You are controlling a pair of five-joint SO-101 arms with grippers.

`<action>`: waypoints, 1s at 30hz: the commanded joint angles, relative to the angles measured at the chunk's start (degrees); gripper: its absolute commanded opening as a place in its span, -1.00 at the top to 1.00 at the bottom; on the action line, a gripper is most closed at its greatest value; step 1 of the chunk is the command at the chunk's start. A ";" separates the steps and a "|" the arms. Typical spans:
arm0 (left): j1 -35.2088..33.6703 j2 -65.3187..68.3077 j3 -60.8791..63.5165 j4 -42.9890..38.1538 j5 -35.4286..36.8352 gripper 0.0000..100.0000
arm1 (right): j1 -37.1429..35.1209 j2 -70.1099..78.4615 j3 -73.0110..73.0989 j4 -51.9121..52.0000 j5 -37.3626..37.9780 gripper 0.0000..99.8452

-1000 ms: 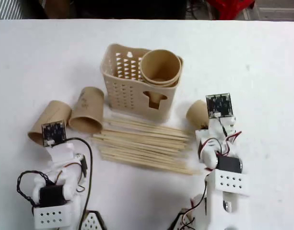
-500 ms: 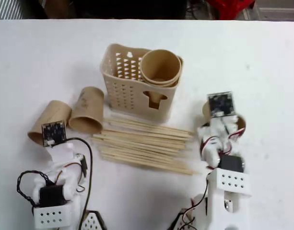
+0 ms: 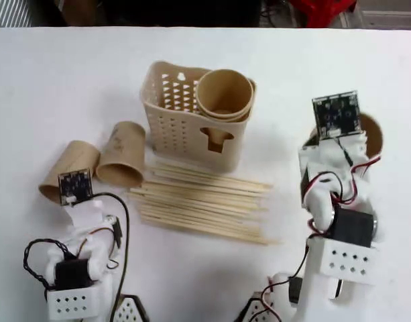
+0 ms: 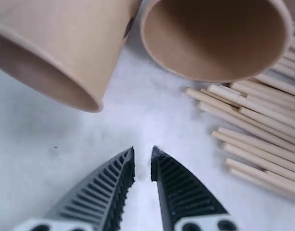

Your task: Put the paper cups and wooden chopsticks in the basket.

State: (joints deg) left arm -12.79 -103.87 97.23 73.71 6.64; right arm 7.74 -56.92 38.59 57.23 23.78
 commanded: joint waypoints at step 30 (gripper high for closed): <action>-0.48 -0.57 -0.09 0.18 0.53 0.84 | -31.16 26.24 -36.40 -3.56 -9.76 0.97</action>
State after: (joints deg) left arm -12.79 -103.87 97.23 73.71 6.64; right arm -21.63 -30.11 5.36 55.38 14.73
